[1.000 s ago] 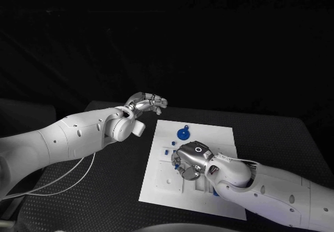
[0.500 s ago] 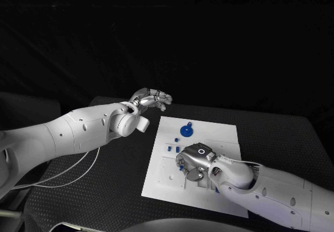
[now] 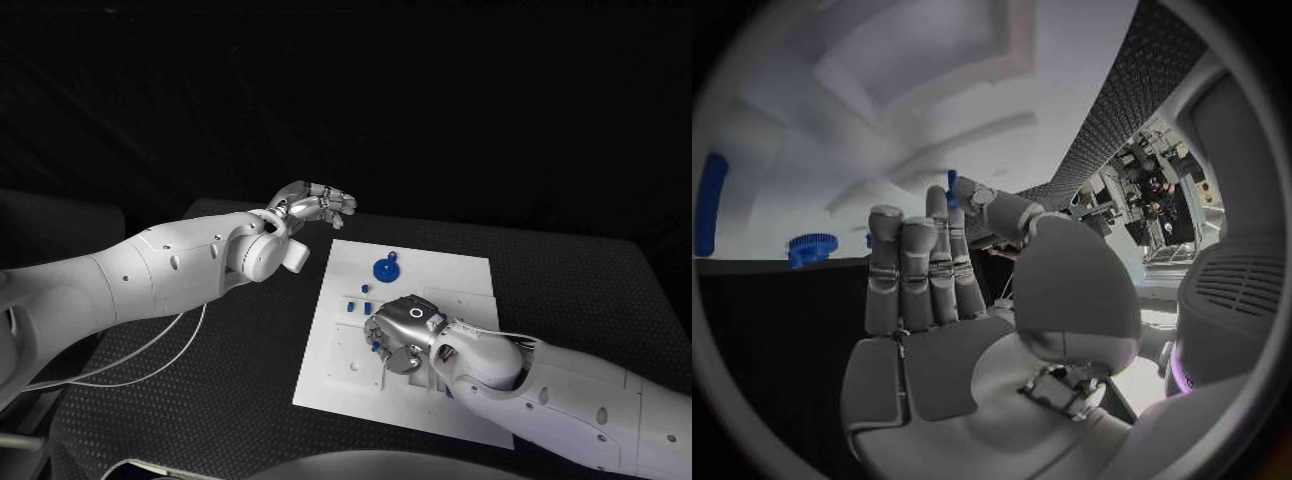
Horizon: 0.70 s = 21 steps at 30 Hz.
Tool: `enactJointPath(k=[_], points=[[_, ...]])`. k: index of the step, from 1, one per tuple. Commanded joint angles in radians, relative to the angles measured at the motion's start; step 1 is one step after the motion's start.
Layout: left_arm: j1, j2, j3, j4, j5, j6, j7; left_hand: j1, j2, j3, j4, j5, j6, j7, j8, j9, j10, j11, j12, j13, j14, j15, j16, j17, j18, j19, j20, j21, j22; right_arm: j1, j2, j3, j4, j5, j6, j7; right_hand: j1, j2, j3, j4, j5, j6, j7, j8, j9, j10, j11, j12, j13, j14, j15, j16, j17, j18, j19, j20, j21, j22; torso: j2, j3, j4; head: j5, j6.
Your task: Assemble the parts on the task board
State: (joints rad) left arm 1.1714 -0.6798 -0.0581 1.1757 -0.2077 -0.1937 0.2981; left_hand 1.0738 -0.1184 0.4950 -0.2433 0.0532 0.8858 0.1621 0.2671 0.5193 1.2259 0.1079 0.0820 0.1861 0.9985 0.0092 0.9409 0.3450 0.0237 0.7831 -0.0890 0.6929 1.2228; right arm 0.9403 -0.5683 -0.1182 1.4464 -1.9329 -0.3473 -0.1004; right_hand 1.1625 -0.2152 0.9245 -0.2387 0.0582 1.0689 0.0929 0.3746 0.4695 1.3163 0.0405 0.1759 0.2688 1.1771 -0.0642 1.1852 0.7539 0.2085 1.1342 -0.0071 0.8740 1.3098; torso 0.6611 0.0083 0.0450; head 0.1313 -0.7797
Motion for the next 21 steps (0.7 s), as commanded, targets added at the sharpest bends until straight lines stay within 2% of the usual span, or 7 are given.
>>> enactJointPath(k=[1, 13, 17, 21], points=[[0.001, 0.001, 0.001, 0.003, 0.007, 0.003, 0.006, 0.001, 0.008, 0.000, -0.005, 0.003, -0.006, 0.002, 0.007, -0.001, -0.008, 0.001, -0.003, -0.001, 0.006, 0.000, -0.004, 0.002, 0.013, 0.008, 0.001, -0.004, 0.002, -0.002, 0.004, -0.001, -0.001, -0.015, 0.000, -0.005, 0.005, 0.004, 0.006, -0.001, 0.005, 0.006, 0.002, 0.001, 0.001, 0.004, 0.001, -0.005, 0.001, 0.001, -0.004, 0.000, 0.001, 0.053, 0.006, -0.004, 0.002, 0.018, 0.000, 0.0004, 0.0006, 0.002, -0.002], [0.001, 0.002, 0.001, 0.003, 0.007, 0.006, 0.004, 0.000, 0.009, 0.000, -0.005, 0.003, -0.007, 0.002, 0.007, -0.001, -0.009, 0.002, -0.003, -0.001, 0.006, 0.000, -0.005, 0.002, 0.013, 0.008, 0.001, -0.004, 0.002, -0.003, 0.010, -0.001, -0.008, -0.022, 0.009, -0.009, 0.005, 0.005, 0.006, -0.002, 0.005, 0.006, 0.002, 0.001, 0.002, 0.005, 0.001, -0.006, 0.001, 0.001, -0.004, 0.000, 0.001, 0.053, 0.006, -0.004, 0.003, 0.018, 0.000, -0.0004, 0.0006, 0.005, -0.003], [0.001, 0.002, 0.001, 0.003, 0.007, 0.006, 0.004, 0.000, 0.009, 0.000, -0.005, 0.003, -0.007, 0.002, 0.007, -0.001, -0.009, 0.002, -0.003, -0.001, 0.006, 0.000, -0.006, 0.003, 0.013, 0.008, 0.001, -0.005, 0.002, -0.003, 0.013, -0.003, -0.012, -0.034, 0.040, -0.014, 0.005, 0.005, 0.006, -0.002, 0.005, 0.006, 0.002, 0.001, 0.002, 0.005, 0.001, -0.006, 0.001, 0.002, -0.004, -0.001, 0.001, 0.053, 0.007, -0.004, 0.003, 0.018, 0.000, -0.0004, 0.0006, 0.005, -0.003], [0.001, 0.003, 0.001, 0.003, 0.007, 0.008, 0.003, 0.000, 0.009, 0.000, -0.005, 0.003, -0.008, 0.003, 0.006, -0.001, -0.009, 0.002, -0.003, -0.001, 0.006, 0.001, -0.006, 0.003, 0.013, 0.008, 0.001, -0.005, 0.002, -0.003, 0.017, -0.010, -0.014, -0.034, 0.060, -0.013, 0.004, 0.005, 0.005, -0.003, 0.006, 0.006, 0.002, 0.001, 0.002, 0.005, 0.001, -0.006, 0.001, 0.002, -0.004, -0.001, 0.001, 0.053, 0.006, -0.004, 0.003, 0.018, 0.000, -0.0002, 0.0000, 0.004, -0.004]])
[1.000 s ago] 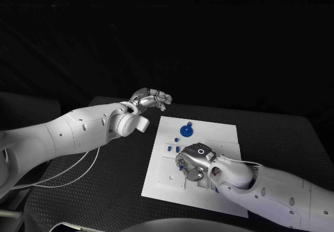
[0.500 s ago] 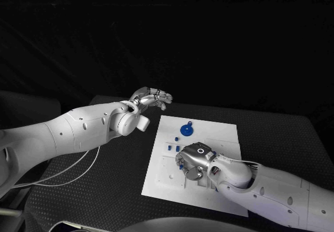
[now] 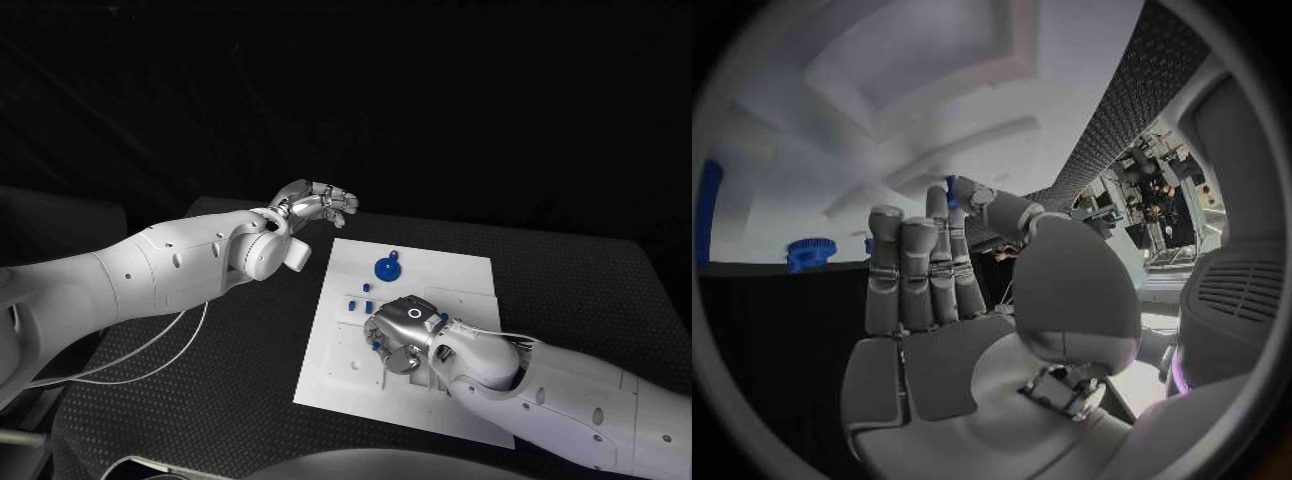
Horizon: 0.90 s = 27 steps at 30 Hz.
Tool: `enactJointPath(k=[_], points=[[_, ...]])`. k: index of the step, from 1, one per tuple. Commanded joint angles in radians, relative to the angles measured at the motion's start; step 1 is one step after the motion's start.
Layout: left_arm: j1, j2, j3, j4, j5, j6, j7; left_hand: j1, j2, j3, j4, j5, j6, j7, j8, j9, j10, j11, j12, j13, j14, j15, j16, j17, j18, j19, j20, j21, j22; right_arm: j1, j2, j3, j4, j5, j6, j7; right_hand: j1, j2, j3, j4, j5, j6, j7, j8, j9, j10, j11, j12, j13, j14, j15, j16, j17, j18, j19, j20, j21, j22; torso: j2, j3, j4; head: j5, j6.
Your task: Assemble the parts on the task board
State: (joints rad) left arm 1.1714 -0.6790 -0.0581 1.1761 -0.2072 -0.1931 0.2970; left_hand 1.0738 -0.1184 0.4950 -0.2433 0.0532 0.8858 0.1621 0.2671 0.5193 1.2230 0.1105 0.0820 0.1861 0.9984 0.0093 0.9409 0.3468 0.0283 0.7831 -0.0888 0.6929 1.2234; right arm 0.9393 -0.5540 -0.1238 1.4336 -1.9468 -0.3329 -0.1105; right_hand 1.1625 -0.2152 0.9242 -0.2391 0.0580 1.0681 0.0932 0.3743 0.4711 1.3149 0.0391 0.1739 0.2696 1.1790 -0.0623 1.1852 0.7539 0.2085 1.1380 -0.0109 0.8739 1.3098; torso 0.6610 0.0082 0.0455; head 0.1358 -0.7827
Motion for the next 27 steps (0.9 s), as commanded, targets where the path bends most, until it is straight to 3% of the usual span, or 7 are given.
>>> enactJointPath(k=[1, 7, 15, 21, 24, 27], points=[[0.001, 0.002, 0.001, 0.003, 0.006, 0.008, 0.004, 0.000, 0.009, 0.000, -0.005, 0.003, -0.008, 0.003, 0.007, -0.001, -0.006, -0.001, -0.003, -0.001, 0.006, 0.000, -0.006, 0.001, 0.009, 0.008, 0.000, -0.005, 0.001, -0.002, 0.004, -0.007, -0.002, -0.020, 0.047, -0.002, 0.004, 0.006, 0.005, -0.002, 0.006, 0.007, 0.002, 0.001, 0.000, 0.006, 0.002, -0.005, 0.000, 0.000, -0.006, -0.001, 0.001, 0.053, 0.003, -0.001, 0.003, 0.018, 0.000, -0.0001, -0.0006, 0.000, -0.001], [0.001, 0.004, 0.001, 0.003, 0.006, 0.009, 0.003, 0.000, 0.008, 0.000, -0.005, 0.003, -0.008, 0.003, 0.006, -0.002, -0.007, -0.001, -0.003, -0.001, 0.006, 0.001, -0.007, 0.002, 0.009, 0.008, 0.000, -0.006, 0.002, -0.002, 0.015, -0.022, -0.009, -0.020, 0.053, -0.002, 0.002, 0.007, 0.004, -0.004, 0.008, 0.006, 0.002, 0.000, 0.001, 0.006, 0.002, -0.006, 0.000, 0.000, -0.006, -0.002, 0.001, 0.053, 0.002, -0.001, 0.003, 0.018, 0.000, 0.0004, -0.0002, 0.000, -0.003], [0.001, 0.005, 0.001, 0.003, 0.006, 0.012, 0.001, 0.000, 0.008, 0.000, -0.005, 0.003, -0.009, 0.003, 0.006, -0.002, -0.007, -0.001, -0.003, -0.002, 0.006, 0.001, -0.007, 0.002, 0.008, 0.008, 0.001, -0.006, 0.002, -0.002, 0.016, -0.024, -0.016, 0.015, 0.037, 0.005, -0.007, 0.006, 0.003, -0.004, 0.008, -0.007, 0.008, -0.009, -0.001, -0.007, 0.008, -0.018, -0.004, -0.007, 0.000, -0.012, -0.004, 0.053, -0.003, 0.002, -0.002, 0.016, 0.000, 0.0004, -0.0010, 0.000, -0.003], [0.001, 0.002, 0.001, 0.003, 0.006, 0.014, -0.001, 0.000, 0.008, 0.000, -0.005, 0.003, -0.009, 0.003, 0.006, -0.002, -0.008, 0.000, -0.003, -0.002, 0.005, 0.001, -0.008, 0.002, 0.008, 0.008, 0.001, -0.007, 0.002, -0.002, -0.005, -0.024, -0.009, 0.031, -0.008, 0.000, -0.066, -0.079, -0.060, -0.001, 0.025, -0.123, 0.058, -0.073, -0.026, -0.129, 0.052, -0.092, -0.040, -0.021, 0.044, -0.027, -0.014, 0.053, -0.017, 0.010, -0.007, 0.018, 0.000, 0.0000, -0.0015, -0.001, -0.001], [0.001, 0.000, 0.001, 0.002, 0.006, 0.014, -0.003, -0.001, 0.008, -0.001, -0.006, 0.003, -0.010, 0.003, 0.006, -0.002, -0.009, 0.000, -0.004, -0.002, 0.005, 0.001, -0.009, 0.003, 0.008, 0.008, 0.001, -0.007, 0.002, -0.001, -0.020, -0.024, 0.004, 0.027, -0.028, -0.013, -0.093, -0.084, -0.125, -0.041, 0.041, -0.175, 0.081, -0.099, -0.038, -0.196, 0.078, -0.114, -0.064, -0.037, 0.069, -0.030, -0.016, 0.053, -0.038, 0.016, -0.014, 0.019, 0.000, 0.0001, -0.0016, -0.001, -0.001], [0.001, -0.002, 0.001, 0.002, 0.006, 0.014, -0.003, -0.001, 0.007, -0.001, -0.006, 0.003, -0.011, 0.004, 0.005, -0.003, -0.010, 0.000, -0.004, -0.002, 0.005, 0.001, -0.009, 0.003, 0.008, 0.008, 0.001, -0.008, 0.002, 0.001, -0.043, -0.024, 0.030, 0.024, -0.059, -0.024, -0.104, -0.086, -0.170, -0.053, 0.048, -0.188, 0.085, -0.101, -0.039, -0.248, 0.096, -0.111, -0.087, -0.052, 0.085, -0.030, -0.017, 0.053, -0.055, 0.022, -0.020, 0.018, -0.001, 0.0008, -0.0012, -0.003, 0.003]])
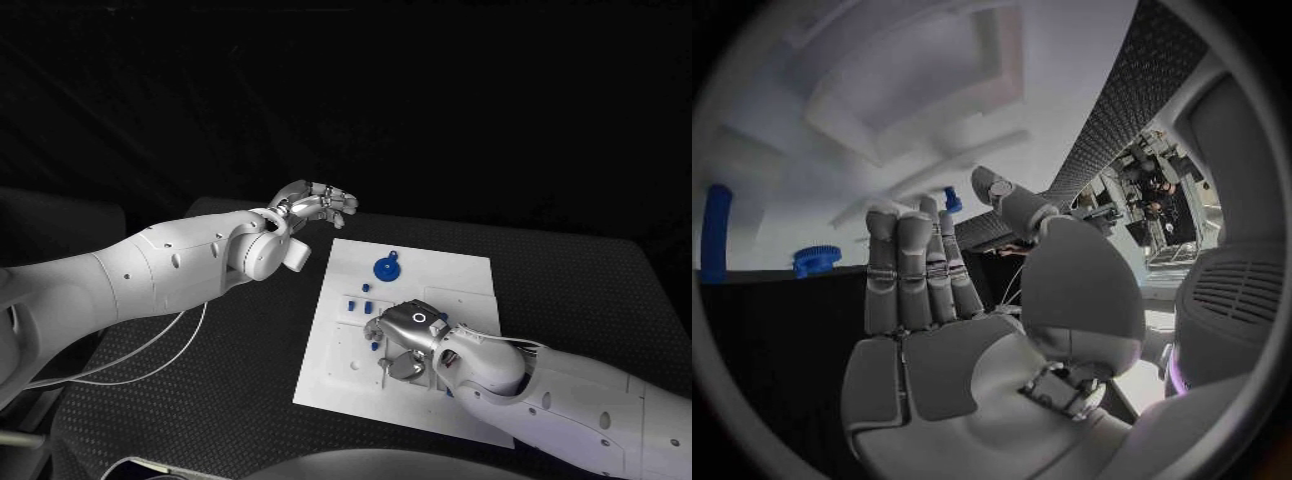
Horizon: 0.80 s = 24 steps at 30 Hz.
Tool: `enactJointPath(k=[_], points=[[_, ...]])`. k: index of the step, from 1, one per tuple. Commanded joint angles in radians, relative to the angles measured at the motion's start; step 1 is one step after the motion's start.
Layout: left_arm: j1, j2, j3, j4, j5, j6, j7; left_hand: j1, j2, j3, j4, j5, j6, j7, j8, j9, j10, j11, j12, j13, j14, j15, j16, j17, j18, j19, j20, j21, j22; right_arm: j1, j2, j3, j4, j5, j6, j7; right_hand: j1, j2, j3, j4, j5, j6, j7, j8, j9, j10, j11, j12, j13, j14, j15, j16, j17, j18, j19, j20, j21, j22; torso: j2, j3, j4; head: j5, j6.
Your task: Assemble the parts on the task board
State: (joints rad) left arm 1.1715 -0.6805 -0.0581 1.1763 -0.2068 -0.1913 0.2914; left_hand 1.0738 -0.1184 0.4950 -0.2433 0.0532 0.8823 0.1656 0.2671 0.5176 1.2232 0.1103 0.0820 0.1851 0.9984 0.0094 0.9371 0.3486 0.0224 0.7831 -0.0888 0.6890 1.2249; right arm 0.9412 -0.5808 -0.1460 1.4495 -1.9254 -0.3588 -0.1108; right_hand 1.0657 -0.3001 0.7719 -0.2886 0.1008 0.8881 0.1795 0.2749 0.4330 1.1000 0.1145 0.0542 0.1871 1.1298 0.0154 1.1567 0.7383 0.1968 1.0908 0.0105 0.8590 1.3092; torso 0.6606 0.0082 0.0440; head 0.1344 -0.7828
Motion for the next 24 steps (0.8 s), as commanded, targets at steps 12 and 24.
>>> enactJointPath(k=[12, 24], points=[[0.001, -0.005, 0.001, -0.003, 0.006, 0.015, 0.002, -0.001, 0.007, -0.001, -0.006, 0.003, -0.009, 0.001, 0.005, -0.001, -0.011, 0.001, -0.004, -0.001, 0.005, 0.001, -0.006, 0.002, 0.014, 0.008, 0.001, -0.005, 0.001, 0.065, -0.144, 0.077, 0.152, 0.034, -0.065, -0.026, 0.020, -0.002, -0.028, 0.001, -0.013, -0.006, -0.012, 0.011, 0.004, -0.016, 0.015, 0.028, -0.023, -0.003, 0.001, 0.010, -0.003, 0.065, -0.004, 0.000, -0.007, 0.015, 0.000, 0.0016, -0.0010, -0.023, 0.021], [0.001, 0.000, 0.001, -0.010, 0.006, 0.016, 0.003, -0.001, 0.008, -0.001, -0.006, 0.003, -0.009, 0.001, 0.005, -0.001, -0.011, 0.001, -0.004, -0.001, 0.005, 0.002, -0.007, 0.003, 0.014, 0.008, 0.001, -0.005, 0.002, 0.144, -0.254, 0.096, 0.131, 0.128, 0.249, -0.028, -0.021, 0.000, -0.053, 0.004, -0.024, -0.018, -0.055, 0.016, 0.003, -0.010, 0.014, 0.027, -0.044, 0.001, -0.001, 0.025, -0.005, 0.065, 0.000, 0.001, 0.004, 0.021, -0.001, 0.0000, -0.0012, -0.050, 0.041]])
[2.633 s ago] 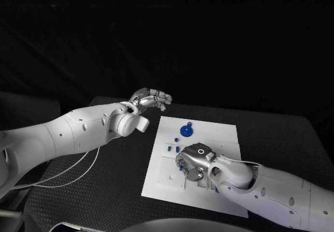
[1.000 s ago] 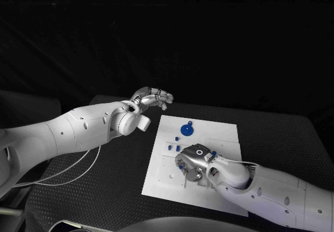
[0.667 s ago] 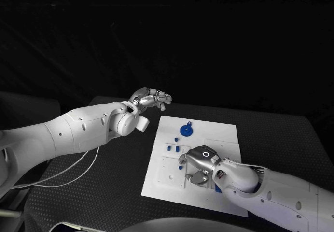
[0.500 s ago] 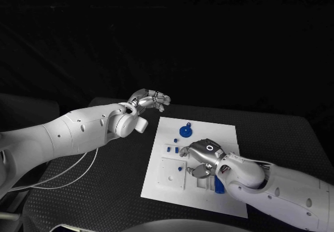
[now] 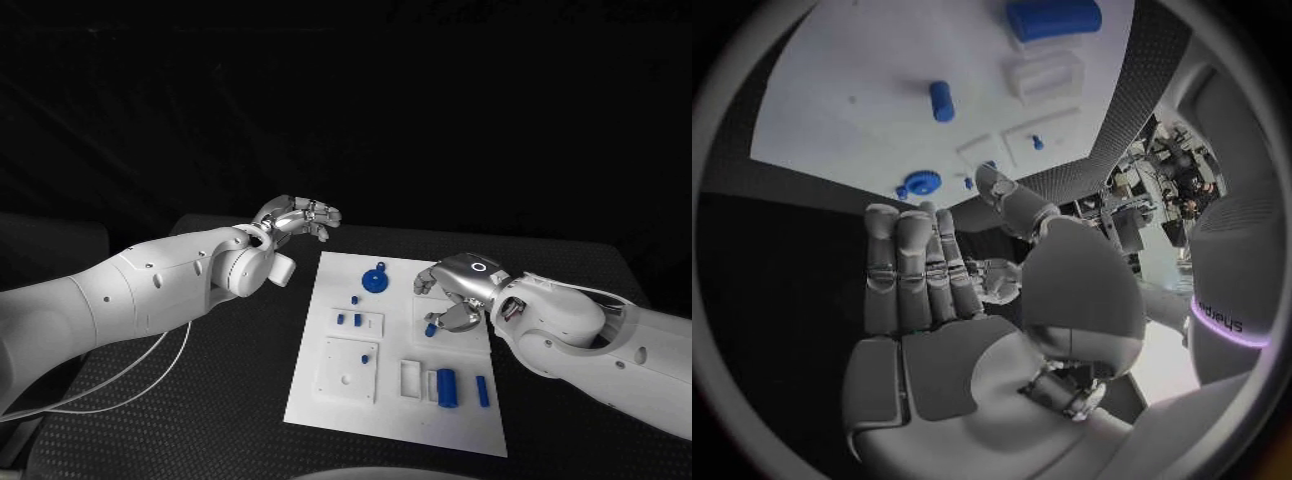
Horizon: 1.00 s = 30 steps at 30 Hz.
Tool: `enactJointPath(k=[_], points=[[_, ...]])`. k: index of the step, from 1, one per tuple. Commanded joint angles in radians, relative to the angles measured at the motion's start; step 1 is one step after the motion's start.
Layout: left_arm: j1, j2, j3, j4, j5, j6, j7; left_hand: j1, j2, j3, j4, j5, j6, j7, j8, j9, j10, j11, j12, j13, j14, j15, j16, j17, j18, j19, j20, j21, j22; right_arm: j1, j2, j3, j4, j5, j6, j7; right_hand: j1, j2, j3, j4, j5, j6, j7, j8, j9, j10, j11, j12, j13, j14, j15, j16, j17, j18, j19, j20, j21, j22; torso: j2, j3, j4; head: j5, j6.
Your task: Assemble the parts on the task board
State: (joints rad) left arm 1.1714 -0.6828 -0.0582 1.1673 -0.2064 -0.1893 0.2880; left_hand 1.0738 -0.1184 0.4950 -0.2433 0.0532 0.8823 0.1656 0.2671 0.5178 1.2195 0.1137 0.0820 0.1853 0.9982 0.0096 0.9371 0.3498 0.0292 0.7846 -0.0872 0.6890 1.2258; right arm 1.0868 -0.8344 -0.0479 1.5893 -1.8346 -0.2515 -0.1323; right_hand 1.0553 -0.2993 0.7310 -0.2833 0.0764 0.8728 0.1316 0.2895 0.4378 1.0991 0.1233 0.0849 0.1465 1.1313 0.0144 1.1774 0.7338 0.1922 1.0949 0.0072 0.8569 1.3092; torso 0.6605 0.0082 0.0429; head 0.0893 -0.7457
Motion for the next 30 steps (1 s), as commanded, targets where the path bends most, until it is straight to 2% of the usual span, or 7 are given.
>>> enactJointPath(k=[1, 4, 9, 14, 21, 23, 30], points=[[0.001, 0.002, 0.001, -0.001, 0.006, 0.014, 0.006, -0.001, 0.008, -0.001, -0.006, 0.003, -0.009, 0.001, 0.005, -0.002, -0.007, -0.002, -0.004, -0.001, 0.005, 0.001, -0.007, 0.001, 0.007, 0.007, -0.001, -0.005, 0.001, -0.001, 0.001, -0.002, -0.014, 0.037, 0.151, -0.008, -0.015, -0.001, -0.020, -0.003, -0.003, -0.006, -0.006, 0.001, -0.002, -0.012, 0.005, -0.005, -0.005, -0.003, 0.001, 0.004, -0.001, 0.070, -0.006, 0.005, 0.006, 0.021, -0.001, 0.0004, -0.0001, -0.006, 0.003], [0.001, 0.003, 0.001, -0.002, 0.006, 0.013, 0.007, -0.001, 0.008, -0.001, -0.006, 0.003, -0.009, 0.001, 0.005, -0.002, -0.007, -0.002, -0.004, -0.001, 0.005, 0.001, -0.007, 0.002, 0.007, 0.007, -0.001, -0.005, 0.001, -0.001, 0.007, -0.006, -0.030, 0.023, 0.169, -0.015, -0.030, -0.001, -0.059, -0.007, -0.017, -0.025, -0.017, -0.007, -0.006, -0.034, 0.008, -0.015, -0.016, -0.020, 0.004, 0.000, -0.004, 0.070, -0.023, 0.009, 0.002, 0.021, 0.000, 0.0016, 0.0003, -0.007, 0.004], [0.001, 0.004, 0.001, -0.001, 0.006, 0.015, 0.007, -0.001, 0.008, -0.001, -0.006, 0.003, -0.009, 0.001, 0.005, -0.002, -0.007, -0.002, -0.004, -0.001, 0.005, 0.002, -0.007, 0.002, 0.007, 0.007, 0.000, -0.006, 0.001, -0.006, 0.019, -0.028, -0.058, 0.003, 0.177, -0.017, -0.035, -0.002, -0.107, -0.006, -0.024, -0.064, -0.034, -0.020, -0.013, -0.065, 0.014, -0.019, -0.032, -0.037, 0.010, 0.000, -0.006, 0.070, -0.041, 0.016, -0.002, 0.020, 0.001, 0.0023, 0.0023, -0.009, 0.003], [0.001, 0.003, 0.001, -0.003, 0.006, 0.014, 0.006, -0.001, 0.008, -0.001, -0.006, 0.003, -0.009, 0.001, 0.005, -0.002, -0.007, -0.002, -0.004, -0.001, 0.005, 0.002, -0.008, 0.002, 0.007, 0.007, 0.000, -0.006, 0.001, -0.029, 0.040, -0.031, -0.082, -0.009, 0.150, -0.010, -0.031, -0.001, -0.125, -0.004, -0.027, -0.078, -0.039, -0.020, -0.012, -0.071, 0.015, -0.015, -0.040, -0.040, 0.012, 0.005, -0.007, 0.070, -0.043, 0.016, -0.002, 0.019, 0.001, 0.0022, 0.0028, -0.006, -0.001], [0.001, 0.004, 0.001, -0.003, 0.006, 0.015, 0.007, -0.002, 0.008, -0.001, -0.005, 0.003, -0.009, 0.001, 0.006, -0.002, -0.007, -0.002, -0.004, -0.002, 0.005, 0.002, -0.008, 0.002, 0.007, 0.007, 0.000, -0.006, 0.002, -0.038, 0.057, -0.031, -0.101, -0.025, 0.123, -0.002, 0.008, 0.003, -0.078, 0.019, -0.028, -0.060, -0.027, 0.001, 0.000, -0.044, 0.001, 0.003, -0.041, -0.030, -0.003, 0.011, -0.010, 0.070, -0.029, 0.011, 0.001, 0.016, 0.001, 0.0020, 0.0047, -0.005, -0.003], [0.001, 0.004, 0.001, -0.003, 0.006, 0.015, 0.007, -0.002, 0.008, -0.001, -0.005, 0.003, -0.009, 0.001, 0.006, -0.002, -0.007, -0.002, -0.004, -0.002, 0.005, 0.002, -0.008, 0.003, 0.007, 0.007, 0.000, -0.006, 0.002, -0.039, 0.058, -0.031, -0.103, -0.026, 0.122, 0.001, 0.021, 0.005, -0.052, 0.035, -0.028, -0.048, -0.020, 0.010, 0.004, -0.006, -0.021, 0.023, -0.033, -0.020, -0.022, 0.015, -0.011, 0.070, -0.018, 0.008, 0.005, 0.016, 0.001, 0.0016, 0.0041, -0.005, -0.003], [0.001, 0.004, 0.001, -0.002, 0.006, 0.016, 0.006, -0.004, 0.010, -0.001, -0.003, 0.003, -0.009, 0.001, 0.006, -0.002, -0.008, -0.002, -0.004, -0.001, 0.005, 0.002, -0.009, 0.004, 0.007, 0.007, 0.000, -0.007, 0.002, -0.041, 0.058, -0.032, -0.105, -0.040, 0.123, 0.003, 0.058, 0.050, 0.015, 0.076, -0.028, 0.030, -0.005, 0.056, 0.021, 0.084, -0.043, 0.068, -0.018, 0.007, -0.044, 0.019, -0.017, 0.070, 0.004, -0.005, 0.016, 0.017, 0.001, 0.0002, 0.0033, -0.005, -0.007]])
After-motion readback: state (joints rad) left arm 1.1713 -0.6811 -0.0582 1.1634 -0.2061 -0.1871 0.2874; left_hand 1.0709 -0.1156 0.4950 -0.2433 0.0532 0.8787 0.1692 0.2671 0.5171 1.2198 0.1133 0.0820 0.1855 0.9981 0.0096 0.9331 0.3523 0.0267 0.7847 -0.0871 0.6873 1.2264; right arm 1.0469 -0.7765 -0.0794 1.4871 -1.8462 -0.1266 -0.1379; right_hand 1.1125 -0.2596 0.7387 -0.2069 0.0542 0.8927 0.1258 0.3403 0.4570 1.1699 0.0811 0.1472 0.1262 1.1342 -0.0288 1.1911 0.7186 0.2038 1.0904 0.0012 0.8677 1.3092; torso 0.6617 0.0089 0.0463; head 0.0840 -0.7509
